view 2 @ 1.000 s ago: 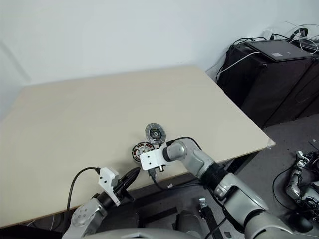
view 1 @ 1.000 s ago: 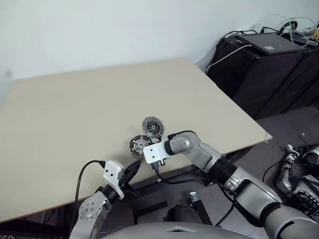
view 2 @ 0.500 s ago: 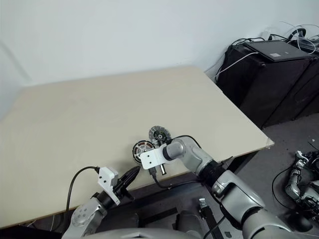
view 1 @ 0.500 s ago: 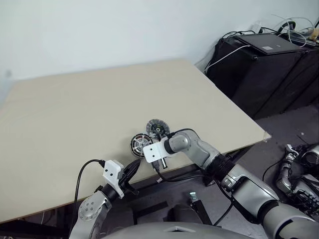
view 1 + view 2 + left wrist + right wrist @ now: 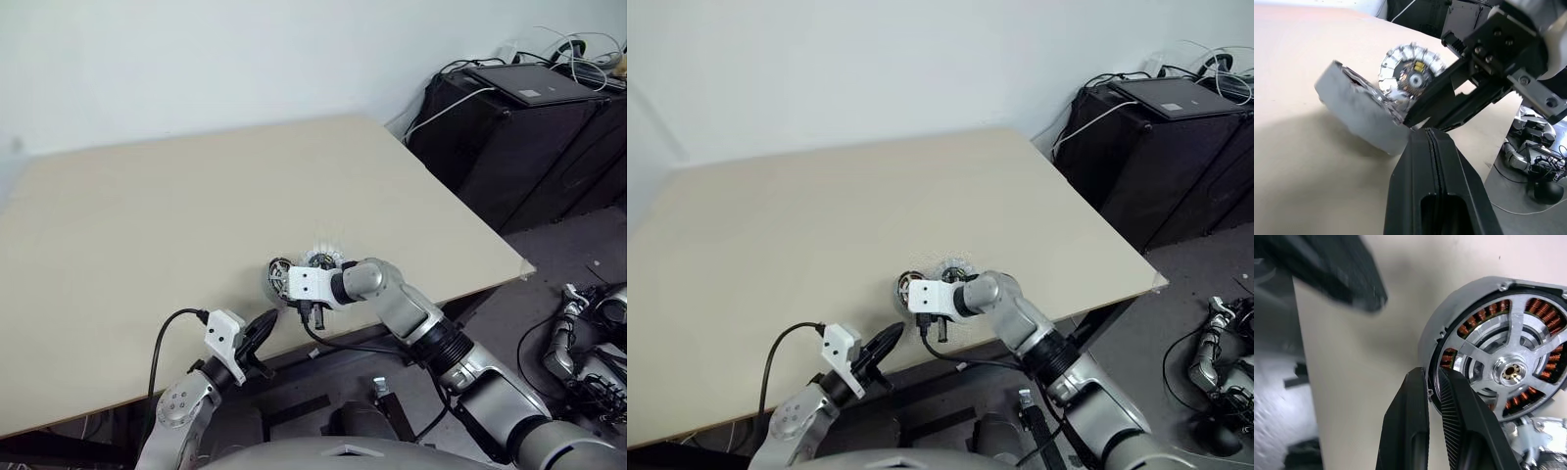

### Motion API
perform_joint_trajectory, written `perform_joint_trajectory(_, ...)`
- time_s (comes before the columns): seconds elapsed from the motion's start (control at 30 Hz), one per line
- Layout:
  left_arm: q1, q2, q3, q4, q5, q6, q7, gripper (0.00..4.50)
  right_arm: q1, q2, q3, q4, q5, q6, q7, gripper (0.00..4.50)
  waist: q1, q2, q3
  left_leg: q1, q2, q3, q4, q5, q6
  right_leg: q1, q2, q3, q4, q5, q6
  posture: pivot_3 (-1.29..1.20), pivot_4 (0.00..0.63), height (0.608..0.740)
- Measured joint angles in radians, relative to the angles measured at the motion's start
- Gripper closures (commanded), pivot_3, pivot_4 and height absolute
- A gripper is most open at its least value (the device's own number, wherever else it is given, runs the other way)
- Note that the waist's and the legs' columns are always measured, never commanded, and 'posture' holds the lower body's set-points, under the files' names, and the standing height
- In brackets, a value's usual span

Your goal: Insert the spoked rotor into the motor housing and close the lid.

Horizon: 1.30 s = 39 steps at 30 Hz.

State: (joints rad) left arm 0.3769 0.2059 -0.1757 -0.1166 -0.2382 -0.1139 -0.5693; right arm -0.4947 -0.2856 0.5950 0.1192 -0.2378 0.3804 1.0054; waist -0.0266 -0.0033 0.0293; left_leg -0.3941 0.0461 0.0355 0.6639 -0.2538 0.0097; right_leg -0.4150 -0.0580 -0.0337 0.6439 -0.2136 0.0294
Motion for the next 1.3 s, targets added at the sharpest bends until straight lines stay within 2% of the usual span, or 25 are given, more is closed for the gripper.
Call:
perform_joint_trajectory(0.3,-0.001,0.0,-0.011,0.0,0.0,0.004,0.0,4.5,-0.008,0.044,0.005,-0.053,0.044,0.194,-0.008,4.39,0.003,0.0,0.0,0.0,0.0,0.0,0.0,0.0,0.0,-0.002,-0.001,0.0,0.0,0.0,0.0,0.0,0.0,0.74)
perform_joint_trajectory(0.8,-0.002,-0.008,-0.008,0.092,-0.001,-0.045,-0.022,4.5,-0.06,0.145,0.036,0.084,0.044,0.241,-0.117,4.39,0.006,0.0,0.0,0.0,-0.001,0.0,0.001,0.0,0.0,-0.003,-0.002,-0.001,-0.001,0.0,0.0,0.0,0.0,0.74)
perform_joint_trajectory(1.13,-0.018,-0.019,-0.007,0.171,0.0,-0.1,-0.037,4.5,-0.063,0.212,0.005,0.095,0.093,0.284,-0.163,1.27,0.001,0.0,0.0,0.0,0.0,0.0,0.0,0.0,0.0,-0.003,-0.001,-0.001,0.0,0.0,0.0,0.0,0.0,0.74)
perform_joint_trajectory(1.3,-0.018,-0.023,-0.007,0.183,0.0,-0.114,-0.042,4.5,-0.059,0.257,-0.054,0.03,0.177,0.343,-0.162,1.27,0.0,0.0,0.0,0.0,0.0,0.0,0.0,0.0,0.0,-0.004,-0.001,-0.001,0.0,0.0,0.0,0.0,0.0,0.74)
